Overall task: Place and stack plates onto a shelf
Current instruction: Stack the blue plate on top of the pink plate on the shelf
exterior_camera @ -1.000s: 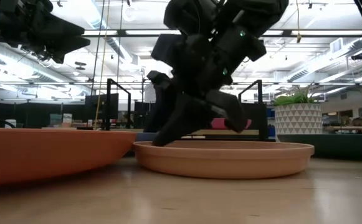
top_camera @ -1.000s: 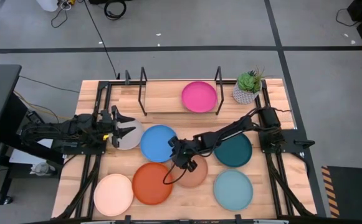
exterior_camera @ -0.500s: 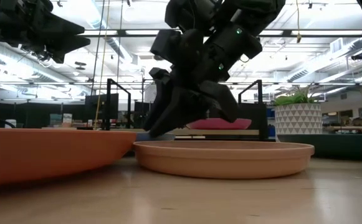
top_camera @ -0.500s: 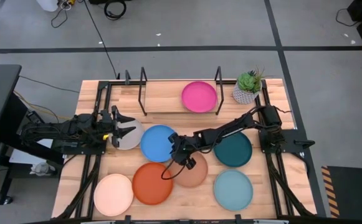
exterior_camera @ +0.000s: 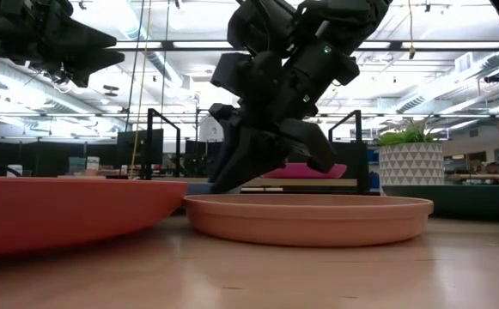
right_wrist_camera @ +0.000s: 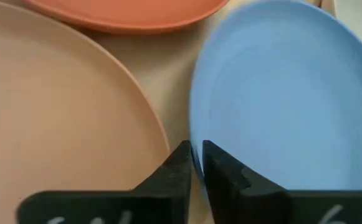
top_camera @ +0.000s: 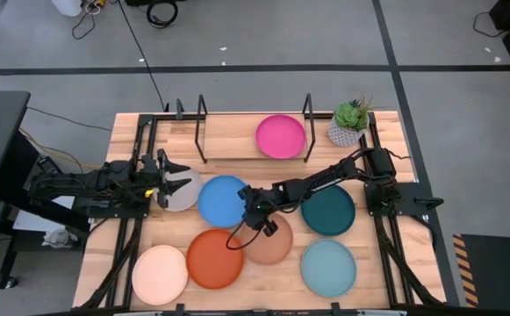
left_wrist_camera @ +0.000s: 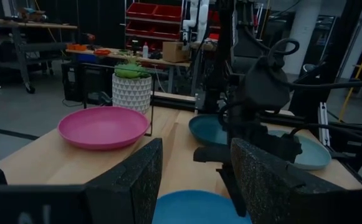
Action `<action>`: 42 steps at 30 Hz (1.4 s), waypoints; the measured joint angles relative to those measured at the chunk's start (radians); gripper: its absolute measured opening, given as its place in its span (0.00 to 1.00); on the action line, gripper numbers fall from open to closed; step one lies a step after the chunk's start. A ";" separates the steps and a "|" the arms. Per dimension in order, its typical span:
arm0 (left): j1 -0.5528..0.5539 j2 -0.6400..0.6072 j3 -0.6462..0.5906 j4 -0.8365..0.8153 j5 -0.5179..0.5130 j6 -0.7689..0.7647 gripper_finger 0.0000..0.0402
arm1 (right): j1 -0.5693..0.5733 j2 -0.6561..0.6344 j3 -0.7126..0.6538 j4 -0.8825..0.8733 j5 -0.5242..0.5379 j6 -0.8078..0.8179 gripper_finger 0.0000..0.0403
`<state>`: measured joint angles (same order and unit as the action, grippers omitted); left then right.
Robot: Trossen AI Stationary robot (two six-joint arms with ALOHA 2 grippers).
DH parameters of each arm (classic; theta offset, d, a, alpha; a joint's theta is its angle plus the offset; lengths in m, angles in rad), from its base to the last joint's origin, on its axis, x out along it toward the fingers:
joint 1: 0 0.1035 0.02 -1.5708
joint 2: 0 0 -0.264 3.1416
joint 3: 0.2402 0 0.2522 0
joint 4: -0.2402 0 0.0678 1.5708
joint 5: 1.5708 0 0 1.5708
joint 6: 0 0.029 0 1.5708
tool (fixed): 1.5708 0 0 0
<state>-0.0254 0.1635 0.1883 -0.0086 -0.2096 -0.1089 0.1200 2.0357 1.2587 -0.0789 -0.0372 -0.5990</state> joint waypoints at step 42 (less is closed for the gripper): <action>0.000 0.000 0.000 0.020 0.000 -0.002 0.49 | -0.264 -0.337 0.000 -0.388 0.149 0.221 0.05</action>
<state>-0.0254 0.1635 0.1883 0.0113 -0.2096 -0.1112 -0.1444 1.6985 1.2583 -0.4667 0.1116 -0.3782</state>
